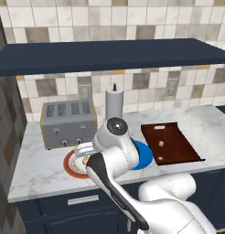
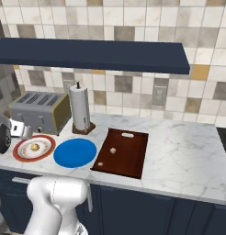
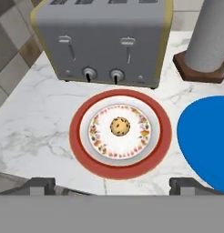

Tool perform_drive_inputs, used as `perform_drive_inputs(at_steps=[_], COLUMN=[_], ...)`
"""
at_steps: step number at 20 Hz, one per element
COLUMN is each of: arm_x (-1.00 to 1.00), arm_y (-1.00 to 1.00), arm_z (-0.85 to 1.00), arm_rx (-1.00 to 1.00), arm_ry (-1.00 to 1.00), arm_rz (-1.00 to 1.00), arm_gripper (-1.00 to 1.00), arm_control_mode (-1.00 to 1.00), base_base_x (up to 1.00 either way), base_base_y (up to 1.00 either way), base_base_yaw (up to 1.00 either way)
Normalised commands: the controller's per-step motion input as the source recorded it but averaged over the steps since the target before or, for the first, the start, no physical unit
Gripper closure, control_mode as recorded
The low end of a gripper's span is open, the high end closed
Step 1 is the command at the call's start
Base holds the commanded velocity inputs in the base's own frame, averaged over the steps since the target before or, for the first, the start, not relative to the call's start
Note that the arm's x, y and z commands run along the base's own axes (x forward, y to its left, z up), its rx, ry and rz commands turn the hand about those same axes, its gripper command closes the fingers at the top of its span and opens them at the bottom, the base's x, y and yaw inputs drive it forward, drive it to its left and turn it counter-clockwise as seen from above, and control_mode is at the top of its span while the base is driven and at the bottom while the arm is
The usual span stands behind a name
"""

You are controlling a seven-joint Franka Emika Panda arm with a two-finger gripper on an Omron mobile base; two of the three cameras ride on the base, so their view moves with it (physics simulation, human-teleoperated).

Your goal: Move the dessert items from the plates to the tray.

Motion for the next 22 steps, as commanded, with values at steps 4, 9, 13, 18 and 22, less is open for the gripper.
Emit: perform_drive_inputs(at_steps=[4, 9, 13, 18, 22], arm_x=[0.66, 0.33, 0.0, 0.0, 0.01], arm_y=[0.12, 0.0, 0.0, 0.0, 0.0], arm_z=[-0.07, -0.05, -0.24, -0.4, -0.45], arm_rx=[0.0, 0.0, 0.0, -0.02, -0.03], arm_ry=[-0.01, 0.0, 0.04, 0.01, 0.0], arm_rz=[-0.01, 0.01, 0.0, 0.0, 0.0], arm_gripper=[-1.0, -1.0, -1.0, -1.0, -1.0], arm_control_mode=[-1.0, -1.0, -1.0, -1.0, -1.0], base_base_x=[0.0, 0.0, 0.0, 0.0, 0.0], base_base_y=[0.0, 0.0, 0.0, 0.0, 0.0], base_base_yaw=[0.0, 0.0, 0.0, 0.0, 0.0])
